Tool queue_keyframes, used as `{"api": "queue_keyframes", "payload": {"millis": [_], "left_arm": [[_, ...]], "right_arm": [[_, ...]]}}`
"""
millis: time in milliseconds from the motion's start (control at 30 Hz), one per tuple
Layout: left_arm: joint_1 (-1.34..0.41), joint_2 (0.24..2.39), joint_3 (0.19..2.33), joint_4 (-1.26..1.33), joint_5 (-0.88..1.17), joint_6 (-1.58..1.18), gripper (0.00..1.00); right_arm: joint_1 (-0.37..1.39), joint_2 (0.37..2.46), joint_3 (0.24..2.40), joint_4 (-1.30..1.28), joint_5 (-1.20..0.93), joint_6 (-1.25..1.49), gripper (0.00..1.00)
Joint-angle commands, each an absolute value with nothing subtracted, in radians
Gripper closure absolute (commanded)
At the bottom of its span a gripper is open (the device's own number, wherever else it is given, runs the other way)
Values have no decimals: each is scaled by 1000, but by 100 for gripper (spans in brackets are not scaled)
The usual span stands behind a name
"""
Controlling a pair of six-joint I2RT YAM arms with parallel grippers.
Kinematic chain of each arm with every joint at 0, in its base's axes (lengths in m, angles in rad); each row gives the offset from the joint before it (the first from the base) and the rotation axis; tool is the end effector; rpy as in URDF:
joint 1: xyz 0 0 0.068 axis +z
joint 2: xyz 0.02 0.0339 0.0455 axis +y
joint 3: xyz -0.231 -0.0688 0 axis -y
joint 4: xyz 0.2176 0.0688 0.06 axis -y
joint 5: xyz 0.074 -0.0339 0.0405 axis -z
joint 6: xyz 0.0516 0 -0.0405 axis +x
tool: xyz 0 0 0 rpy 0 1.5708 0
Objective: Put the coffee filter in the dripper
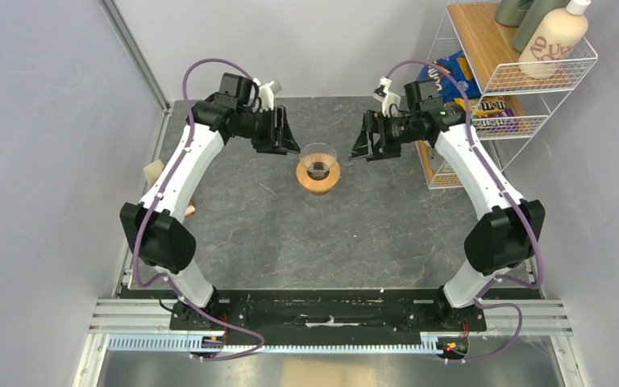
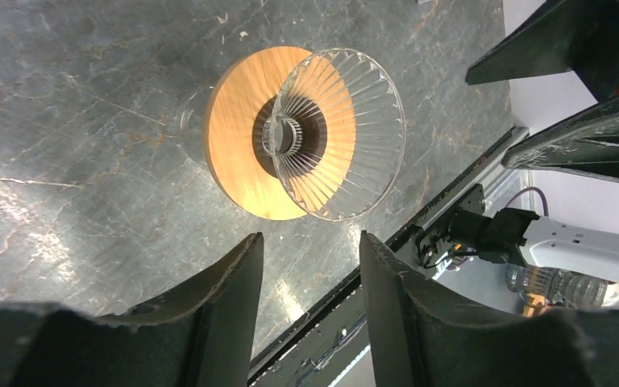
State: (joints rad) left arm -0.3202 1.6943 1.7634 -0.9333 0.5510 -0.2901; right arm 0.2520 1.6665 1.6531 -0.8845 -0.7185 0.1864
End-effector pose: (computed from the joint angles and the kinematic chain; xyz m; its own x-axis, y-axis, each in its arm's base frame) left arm 0.3123 -0.1320 0.3279 -0.8608 0.0287 -0.5082 0.3596 0.7409 -0.5673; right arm 0.3119 0.1154 0.3123 -0.8526 -0.0755 -0.5171 -0.4345 0.6520 0.6214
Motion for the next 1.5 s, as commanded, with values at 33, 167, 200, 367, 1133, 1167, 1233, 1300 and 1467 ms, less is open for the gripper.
{"api": "queue_keyframes", "payload": {"millis": [33, 167, 200, 367, 1133, 1167, 1233, 1300, 1467], "left_arm": [[-325, 1721, 1748, -915, 623, -274, 49], [-325, 1729, 1740, -906, 623, -280, 50], [-325, 1730, 1737, -902, 622, -281, 51], [-325, 1746, 1730, -885, 624, -294, 52], [-348, 1789, 1706, -813, 648, -337, 58], [-347, 1791, 1707, -812, 647, -337, 58], [-348, 1794, 1705, -809, 647, -339, 60], [-351, 1797, 1703, -806, 645, -341, 61], [-352, 1803, 1700, -804, 640, -341, 62]], "right_arm": [[287, 1700, 1678, -779, -744, 315, 16], [308, 1723, 1669, -744, -741, 337, 19], [311, 1729, 1669, -738, -741, 344, 20], [323, 1769, 1679, -698, -741, 378, 25], [359, 1832, 1706, -680, -730, 387, 45], [358, 1833, 1707, -682, -727, 385, 46], [359, 1833, 1708, -686, -726, 380, 47], [359, 1833, 1709, -687, -726, 382, 48], [359, 1831, 1704, -691, -723, 371, 52]]}}
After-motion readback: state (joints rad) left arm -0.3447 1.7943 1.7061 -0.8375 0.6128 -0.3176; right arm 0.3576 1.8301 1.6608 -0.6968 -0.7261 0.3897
